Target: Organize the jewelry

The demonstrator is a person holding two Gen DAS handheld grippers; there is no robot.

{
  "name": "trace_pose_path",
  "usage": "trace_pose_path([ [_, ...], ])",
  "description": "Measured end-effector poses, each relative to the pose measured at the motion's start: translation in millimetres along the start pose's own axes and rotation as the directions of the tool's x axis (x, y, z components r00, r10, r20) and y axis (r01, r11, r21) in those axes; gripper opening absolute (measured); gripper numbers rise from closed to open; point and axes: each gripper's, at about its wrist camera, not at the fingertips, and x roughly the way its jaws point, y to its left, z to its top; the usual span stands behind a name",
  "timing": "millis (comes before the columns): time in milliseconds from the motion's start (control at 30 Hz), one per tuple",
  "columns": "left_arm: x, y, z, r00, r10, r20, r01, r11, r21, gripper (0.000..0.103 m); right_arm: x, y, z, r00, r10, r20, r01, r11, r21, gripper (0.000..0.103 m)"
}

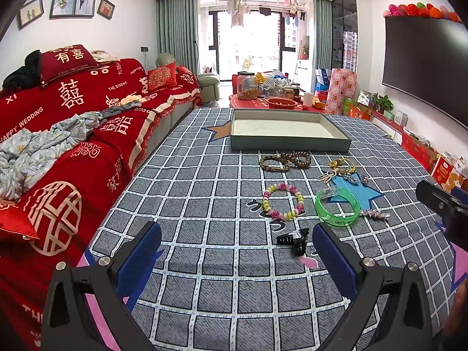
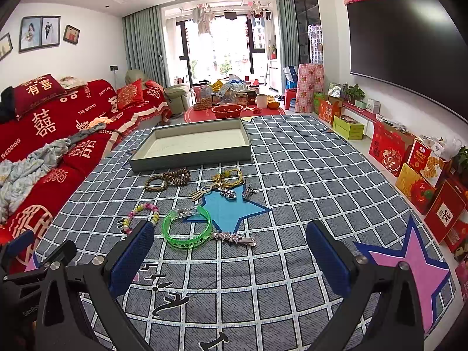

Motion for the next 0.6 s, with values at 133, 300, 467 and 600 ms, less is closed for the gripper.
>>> trace_pose_path([
  [133,0.2,0.3,-0.3,1.0,0.0,-0.001,0.0,1.0,0.001,0.103,0.0,-1.4,-0.3,1.0,-0.002,0.001,0.002,1.0,-0.001,0.103],
  [300,0.2,0.3,-0.4,1.0,0.0,0.0,0.0,1.0,0.0,0.103,0.0,-1.9,-0.4,1.0,-0.001,0.001,0.001,1.0,-0.001,0.103],
  [467,0.0,0.1,-0.2,1.0,0.0,0.0,0.0,1.0,0.0,0.103,0.0,-2.2,-0.5,1.0,0.0,0.001,0.0,1.0,0.0,0.103],
  [600,0.2,0.3,-0.5,1.0,0.0,0.0,0.0,1.0,0.001,0.103,0.1,-2.3,-0.5,1.0,0.0,0.0,0.0,1.0,0.0,0.103],
])
